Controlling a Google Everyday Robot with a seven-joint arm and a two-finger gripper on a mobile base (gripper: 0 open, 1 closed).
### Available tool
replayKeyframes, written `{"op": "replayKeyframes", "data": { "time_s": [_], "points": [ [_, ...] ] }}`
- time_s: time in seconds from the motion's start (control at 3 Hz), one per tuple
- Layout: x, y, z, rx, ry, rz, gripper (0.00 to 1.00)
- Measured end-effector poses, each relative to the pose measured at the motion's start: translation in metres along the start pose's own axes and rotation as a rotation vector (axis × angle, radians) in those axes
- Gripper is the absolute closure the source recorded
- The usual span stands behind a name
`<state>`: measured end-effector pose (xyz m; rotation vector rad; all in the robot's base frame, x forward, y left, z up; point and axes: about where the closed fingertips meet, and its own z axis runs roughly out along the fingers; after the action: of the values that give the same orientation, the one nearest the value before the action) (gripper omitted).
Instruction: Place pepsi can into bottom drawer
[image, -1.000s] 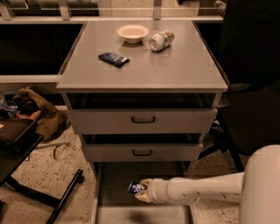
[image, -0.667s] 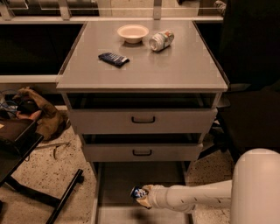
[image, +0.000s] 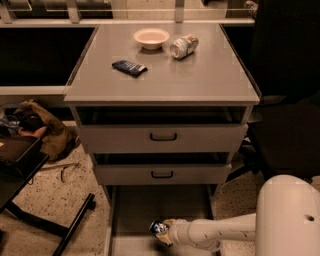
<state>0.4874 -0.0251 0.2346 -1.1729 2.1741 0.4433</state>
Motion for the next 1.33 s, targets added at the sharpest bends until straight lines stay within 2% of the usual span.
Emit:
{"op": "replayKeyframes", "data": {
  "time_s": [0.33,0.67,1.33],
  "points": [
    [0.03,-0.009,0.023,0.039,0.025,0.055,1.0],
    [0.051,-0.014,0.048,0.051,0.035,0.082,1.0],
    [0.064,-0.012,0.07,0.044,0.033,0.084,1.0]
  ]
}}
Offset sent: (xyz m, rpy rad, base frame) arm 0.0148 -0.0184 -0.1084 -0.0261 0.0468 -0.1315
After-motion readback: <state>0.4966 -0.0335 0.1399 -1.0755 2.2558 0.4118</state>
